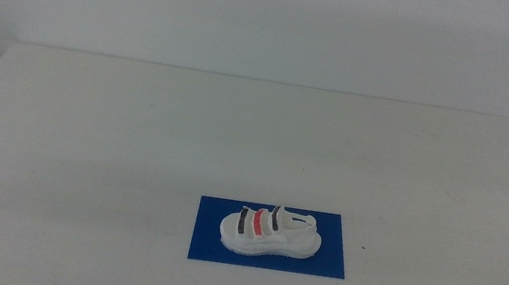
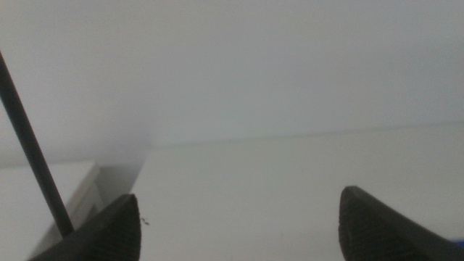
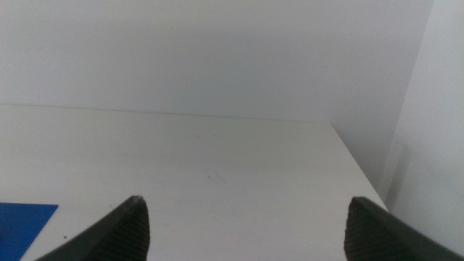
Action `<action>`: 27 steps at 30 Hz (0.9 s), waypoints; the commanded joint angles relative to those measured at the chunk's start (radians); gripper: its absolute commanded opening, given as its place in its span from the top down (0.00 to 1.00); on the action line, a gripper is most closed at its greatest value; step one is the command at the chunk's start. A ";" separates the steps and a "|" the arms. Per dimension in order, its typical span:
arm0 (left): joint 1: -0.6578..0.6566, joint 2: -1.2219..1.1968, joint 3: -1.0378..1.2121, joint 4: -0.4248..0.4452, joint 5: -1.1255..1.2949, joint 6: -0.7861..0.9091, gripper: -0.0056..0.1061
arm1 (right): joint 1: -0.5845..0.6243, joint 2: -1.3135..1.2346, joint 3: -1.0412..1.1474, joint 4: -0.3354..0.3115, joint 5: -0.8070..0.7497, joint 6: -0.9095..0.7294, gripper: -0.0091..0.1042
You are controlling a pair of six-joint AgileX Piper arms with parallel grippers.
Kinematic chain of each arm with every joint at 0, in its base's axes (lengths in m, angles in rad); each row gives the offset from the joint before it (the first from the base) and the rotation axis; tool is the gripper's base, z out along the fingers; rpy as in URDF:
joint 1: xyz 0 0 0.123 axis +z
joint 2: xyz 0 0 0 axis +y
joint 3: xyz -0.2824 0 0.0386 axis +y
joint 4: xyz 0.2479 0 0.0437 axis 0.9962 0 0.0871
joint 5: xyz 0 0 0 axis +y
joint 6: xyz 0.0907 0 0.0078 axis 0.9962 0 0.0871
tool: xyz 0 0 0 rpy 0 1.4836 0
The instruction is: Use one arm to grab the shoe from the table and place it on the mat.
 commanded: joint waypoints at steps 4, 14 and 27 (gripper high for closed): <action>-0.001 -0.065 0.093 0.001 -0.097 -0.026 0.11 | 0.002 -0.019 -0.019 -0.009 -0.076 -0.005 0.09; -0.001 -0.233 0.220 -0.006 -0.090 -0.026 0.11 | 0.002 -0.019 -0.019 -0.009 -0.076 -0.005 0.09; -0.001 -0.233 0.261 -0.010 -0.047 -0.026 0.11 | 0.002 -0.019 -0.019 -0.009 -0.076 -0.005 0.09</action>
